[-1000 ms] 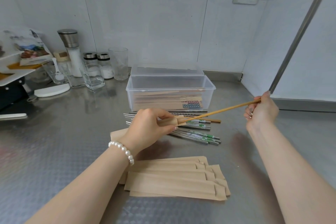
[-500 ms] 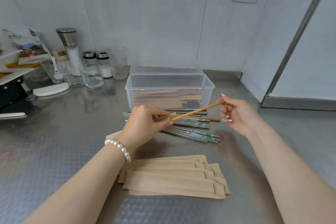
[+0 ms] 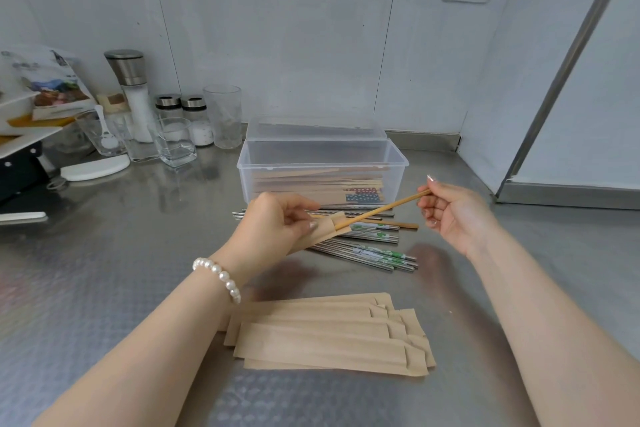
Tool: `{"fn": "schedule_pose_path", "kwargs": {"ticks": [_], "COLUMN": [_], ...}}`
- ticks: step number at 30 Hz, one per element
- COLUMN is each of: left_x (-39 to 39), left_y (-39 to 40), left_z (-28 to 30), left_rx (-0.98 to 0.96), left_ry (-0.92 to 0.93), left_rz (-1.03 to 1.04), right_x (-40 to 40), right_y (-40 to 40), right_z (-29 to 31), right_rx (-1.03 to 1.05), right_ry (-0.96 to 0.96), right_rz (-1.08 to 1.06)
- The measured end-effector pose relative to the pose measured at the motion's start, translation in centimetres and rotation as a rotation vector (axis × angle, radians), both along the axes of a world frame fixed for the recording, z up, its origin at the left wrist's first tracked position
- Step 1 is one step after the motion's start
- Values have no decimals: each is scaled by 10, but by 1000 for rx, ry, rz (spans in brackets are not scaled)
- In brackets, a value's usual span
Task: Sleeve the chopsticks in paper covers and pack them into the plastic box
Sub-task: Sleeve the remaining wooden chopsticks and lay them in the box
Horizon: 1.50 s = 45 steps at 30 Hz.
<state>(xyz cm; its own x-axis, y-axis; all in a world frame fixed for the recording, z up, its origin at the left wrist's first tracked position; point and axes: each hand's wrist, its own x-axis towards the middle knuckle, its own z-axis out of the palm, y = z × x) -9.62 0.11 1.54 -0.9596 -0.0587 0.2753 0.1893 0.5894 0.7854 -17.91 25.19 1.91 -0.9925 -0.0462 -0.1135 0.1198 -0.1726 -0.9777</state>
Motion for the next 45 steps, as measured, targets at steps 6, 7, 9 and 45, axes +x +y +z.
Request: {"fn": "schedule_pose_path", "kwargs": {"ticks": [6, 7, 9, 45], "left_x": [-1, -1, 0, 0], "left_y": [-2, -2, -2, -1], "left_z": [2, 3, 4, 0], "left_rx": [24, 26, 24, -45], "left_ry": [21, 25, 25, -5], "left_rz": [37, 35, 26, -45], "right_x": [6, 8, 11, -8], "right_y": [-3, -5, -9, 3], "right_z": [4, 4, 3, -20], "right_rx": [18, 34, 81, 1023], "right_ry": [21, 28, 37, 317], "right_rz": [158, 207, 313, 234]}}
